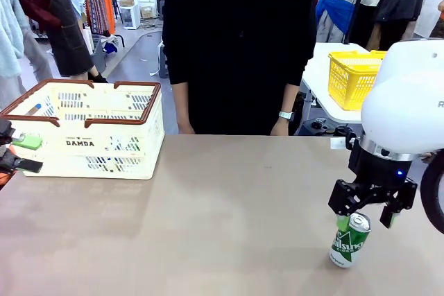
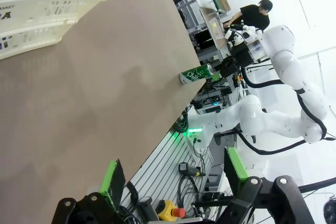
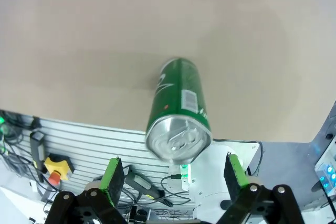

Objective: Place the drinks into the Shopping basket.
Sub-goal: Pick up one drink and place it into the Shopping basket.

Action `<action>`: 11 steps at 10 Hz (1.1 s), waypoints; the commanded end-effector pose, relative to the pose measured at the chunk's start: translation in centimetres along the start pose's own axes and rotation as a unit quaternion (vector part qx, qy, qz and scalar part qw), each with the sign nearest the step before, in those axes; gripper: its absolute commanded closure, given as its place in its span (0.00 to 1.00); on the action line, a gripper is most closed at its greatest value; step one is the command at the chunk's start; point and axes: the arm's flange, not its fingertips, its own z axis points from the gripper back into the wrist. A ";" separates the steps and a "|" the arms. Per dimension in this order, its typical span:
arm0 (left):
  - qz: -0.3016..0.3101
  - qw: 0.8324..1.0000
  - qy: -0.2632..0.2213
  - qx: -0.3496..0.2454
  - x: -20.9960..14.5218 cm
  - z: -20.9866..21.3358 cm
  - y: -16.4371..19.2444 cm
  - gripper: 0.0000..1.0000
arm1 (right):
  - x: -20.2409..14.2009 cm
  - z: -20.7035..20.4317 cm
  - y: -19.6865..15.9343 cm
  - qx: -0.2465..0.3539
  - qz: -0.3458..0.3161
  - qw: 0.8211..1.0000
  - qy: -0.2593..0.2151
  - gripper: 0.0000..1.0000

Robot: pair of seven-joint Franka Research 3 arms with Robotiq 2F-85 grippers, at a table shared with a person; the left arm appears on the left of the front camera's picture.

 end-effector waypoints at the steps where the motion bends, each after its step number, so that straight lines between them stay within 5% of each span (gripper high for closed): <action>1: 0.004 1.000 -0.007 -0.008 0.1 0.1 -0.4 0.00 | -1.2 -4.2 -1.8 -0.010 -0.019 1.000 -0.003 0.00; 7: 0.004 1.000 -0.007 -0.008 0.1 0.1 -0.4 0.00 | -0.2 -5.6 -2.0 -0.010 -0.017 1.000 0.009 0.00; 8: 0.004 1.000 -0.007 -0.008 0.1 0.1 -0.4 0.00 | -0.2 -5.6 -2.0 -0.014 -0.017 1.000 0.011 0.14; 9: 0.004 1.000 -0.007 -0.008 0.1 0.1 -0.4 0.00 | -0.1 -5.8 -2.0 -0.011 -0.011 1.000 0.016 0.74; 10: 0.004 1.000 -0.007 -0.008 0.1 0.1 -0.4 0.00 | 0.0 -5.9 -1.8 -0.011 -0.007 1.000 0.018 1.00; 11: 0.004 1.000 -0.007 -0.008 0.1 0.1 -0.4 0.00 | 0.1 -6.0 -1.8 -0.013 -0.002 1.000 0.012 1.00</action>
